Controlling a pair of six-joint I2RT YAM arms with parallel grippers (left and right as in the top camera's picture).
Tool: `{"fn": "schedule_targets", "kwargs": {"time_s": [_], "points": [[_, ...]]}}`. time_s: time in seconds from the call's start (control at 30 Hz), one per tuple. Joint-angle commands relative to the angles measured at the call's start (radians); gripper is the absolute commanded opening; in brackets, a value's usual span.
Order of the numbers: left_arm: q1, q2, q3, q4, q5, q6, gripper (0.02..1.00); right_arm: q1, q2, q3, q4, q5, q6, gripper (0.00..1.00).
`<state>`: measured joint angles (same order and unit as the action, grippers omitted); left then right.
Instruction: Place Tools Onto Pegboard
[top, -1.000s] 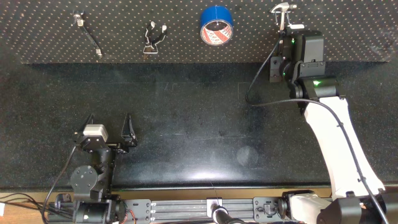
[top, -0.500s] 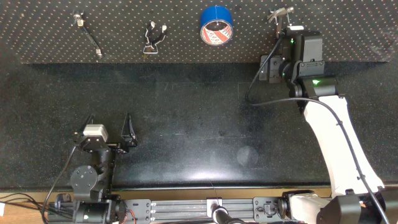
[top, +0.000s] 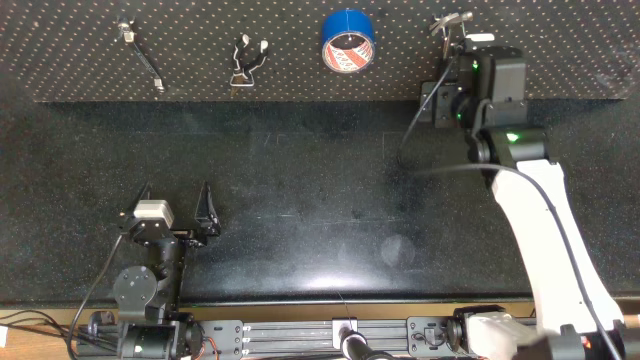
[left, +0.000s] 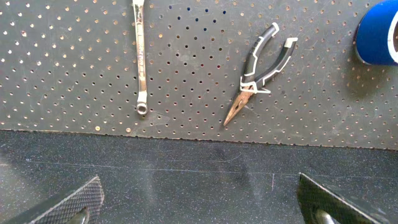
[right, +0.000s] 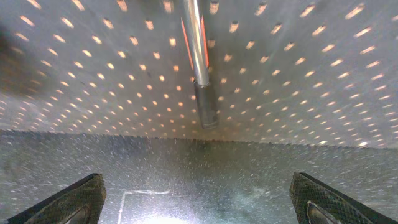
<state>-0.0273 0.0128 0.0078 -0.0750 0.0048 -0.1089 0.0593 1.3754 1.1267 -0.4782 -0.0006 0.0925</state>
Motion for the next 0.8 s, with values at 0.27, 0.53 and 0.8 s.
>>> {"fn": "schedule_targets", "kwargs": {"time_s": [0.27, 0.53, 0.8], "points": [[0.006, -0.01, -0.002, -0.007, 0.008, 0.009, 0.996, 0.007, -0.317, 0.003, 0.004, 0.012, 0.001, 0.967], [0.006, -0.01, -0.002, -0.007, 0.008, 0.01, 0.996, 0.007, -0.407, 0.003, -0.008, 0.078, -0.026, 0.969], [0.006, -0.01, -0.002, -0.008, 0.008, 0.01, 0.996, 0.007, -0.586, -0.076, -0.037, 0.203, 0.07, 0.969]]}}
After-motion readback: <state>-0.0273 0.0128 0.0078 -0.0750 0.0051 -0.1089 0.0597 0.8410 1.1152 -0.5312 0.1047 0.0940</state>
